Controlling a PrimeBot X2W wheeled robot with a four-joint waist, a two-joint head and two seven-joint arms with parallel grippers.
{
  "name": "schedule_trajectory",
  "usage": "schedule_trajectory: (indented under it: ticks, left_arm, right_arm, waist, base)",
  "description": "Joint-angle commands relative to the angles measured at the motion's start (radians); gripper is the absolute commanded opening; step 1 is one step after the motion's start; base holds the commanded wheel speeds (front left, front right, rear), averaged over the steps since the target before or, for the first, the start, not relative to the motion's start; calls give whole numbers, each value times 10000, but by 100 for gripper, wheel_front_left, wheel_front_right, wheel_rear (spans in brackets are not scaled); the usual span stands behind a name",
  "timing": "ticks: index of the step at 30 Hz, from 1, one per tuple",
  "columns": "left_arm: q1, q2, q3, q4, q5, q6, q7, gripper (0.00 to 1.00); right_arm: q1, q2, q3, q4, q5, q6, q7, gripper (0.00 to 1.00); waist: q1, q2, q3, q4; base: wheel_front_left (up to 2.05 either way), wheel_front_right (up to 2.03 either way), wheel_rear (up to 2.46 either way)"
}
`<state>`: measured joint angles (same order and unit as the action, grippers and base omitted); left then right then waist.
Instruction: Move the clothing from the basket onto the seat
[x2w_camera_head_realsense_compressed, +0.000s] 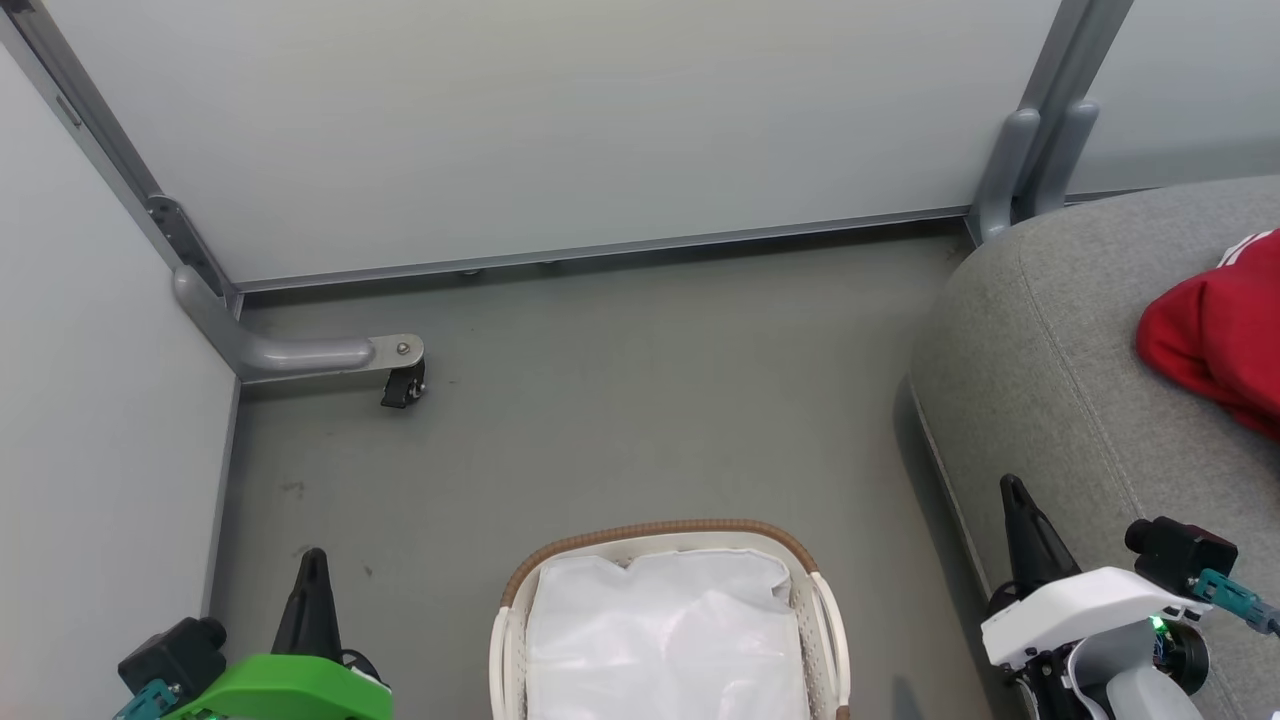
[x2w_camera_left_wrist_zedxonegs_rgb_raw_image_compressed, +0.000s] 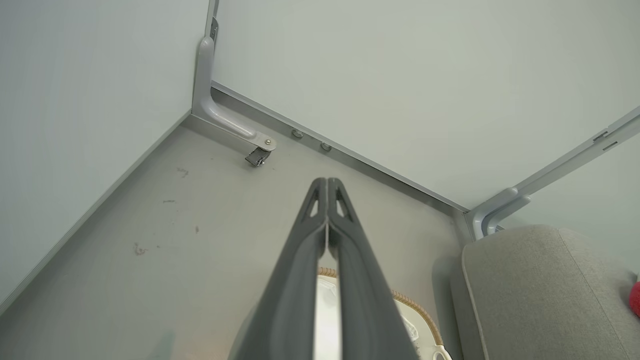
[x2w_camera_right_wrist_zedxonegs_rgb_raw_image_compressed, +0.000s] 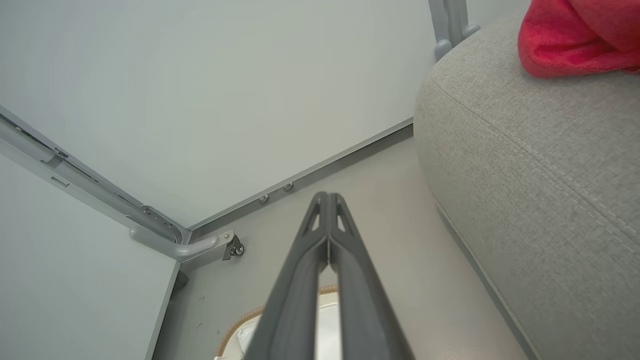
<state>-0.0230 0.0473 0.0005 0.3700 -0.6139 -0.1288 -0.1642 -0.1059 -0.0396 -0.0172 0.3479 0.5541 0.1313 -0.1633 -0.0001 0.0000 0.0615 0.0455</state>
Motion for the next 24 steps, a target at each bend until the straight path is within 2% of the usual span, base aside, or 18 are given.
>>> schedule_trajectory:
  ticks: [1,24]
  left_arm:
    - [-273,48,78,-183,-354,-6,67,0]
    - [-490,58,412,-533,-3362,-13,916,0]
  right_arm:
    - [-67,-54,-59,-198,398,-2,83,0]
    - [-59,-80,-349,-478,3578,-4,930,0]
  waist:
    - [1,0,-8,-6]
    - [1,0,-136,-106]
  base:
    - [0,0,0]
    - [0,0,0]
